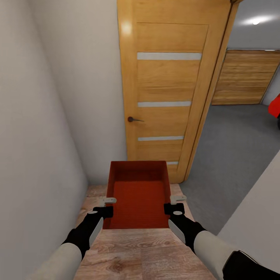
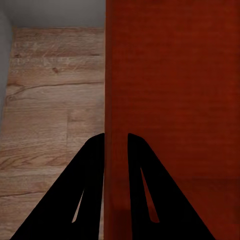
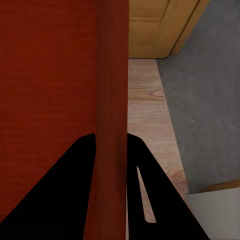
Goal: Move the two storage containers from the living room to the garage. In the garage, place one container on the floor and stack the other container on top of it (either order is fine).
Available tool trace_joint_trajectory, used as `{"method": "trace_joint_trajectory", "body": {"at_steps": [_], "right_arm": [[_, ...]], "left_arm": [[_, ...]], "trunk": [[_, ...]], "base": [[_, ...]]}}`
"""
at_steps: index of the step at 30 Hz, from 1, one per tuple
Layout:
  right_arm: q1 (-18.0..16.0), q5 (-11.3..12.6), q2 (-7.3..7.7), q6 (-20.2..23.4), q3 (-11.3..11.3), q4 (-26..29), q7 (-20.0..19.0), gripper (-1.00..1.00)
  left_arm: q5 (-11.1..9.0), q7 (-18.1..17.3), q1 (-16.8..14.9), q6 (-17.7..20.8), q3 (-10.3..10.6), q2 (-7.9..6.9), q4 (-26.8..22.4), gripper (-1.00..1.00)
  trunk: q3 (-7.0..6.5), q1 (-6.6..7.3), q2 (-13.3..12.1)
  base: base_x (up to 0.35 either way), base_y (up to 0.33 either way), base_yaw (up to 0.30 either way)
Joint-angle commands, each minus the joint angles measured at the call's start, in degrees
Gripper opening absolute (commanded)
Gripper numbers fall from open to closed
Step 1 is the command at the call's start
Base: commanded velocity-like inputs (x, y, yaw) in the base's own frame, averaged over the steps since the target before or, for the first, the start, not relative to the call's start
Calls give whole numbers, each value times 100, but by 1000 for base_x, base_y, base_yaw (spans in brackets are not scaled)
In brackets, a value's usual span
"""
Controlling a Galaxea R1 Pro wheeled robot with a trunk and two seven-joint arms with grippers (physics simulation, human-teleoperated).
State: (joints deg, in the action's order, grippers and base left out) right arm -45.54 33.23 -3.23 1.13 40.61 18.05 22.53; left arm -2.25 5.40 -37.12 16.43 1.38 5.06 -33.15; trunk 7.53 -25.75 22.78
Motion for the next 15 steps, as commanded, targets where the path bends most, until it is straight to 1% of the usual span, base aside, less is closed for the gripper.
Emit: {"method": "trace_joint_trajectory", "body": {"at_steps": [1,3,7,15], "right_arm": [[-8,151,7,271,79,-153,59,-100],[-8,151,7,270,79,-153,62,-100],[-8,149,3,268,79,-153,64,-100],[-8,149,-2,265,79,-153,61,-100]], "left_arm": [[12,69,-5,-6,54,-5,-25,-100],[13,67,-5,3,55,-5,-25,-100],[14,71,-5,5,55,-12,-28,-100],[8,67,-5,1,55,-13,-28,-100]], "trunk": [[12,-4,14],[12,-4,14],[12,-4,14],[12,-4,14]], "base": [[8,0,0],[4,0,-29],[1,0,-127],[0,2,-206]]}}
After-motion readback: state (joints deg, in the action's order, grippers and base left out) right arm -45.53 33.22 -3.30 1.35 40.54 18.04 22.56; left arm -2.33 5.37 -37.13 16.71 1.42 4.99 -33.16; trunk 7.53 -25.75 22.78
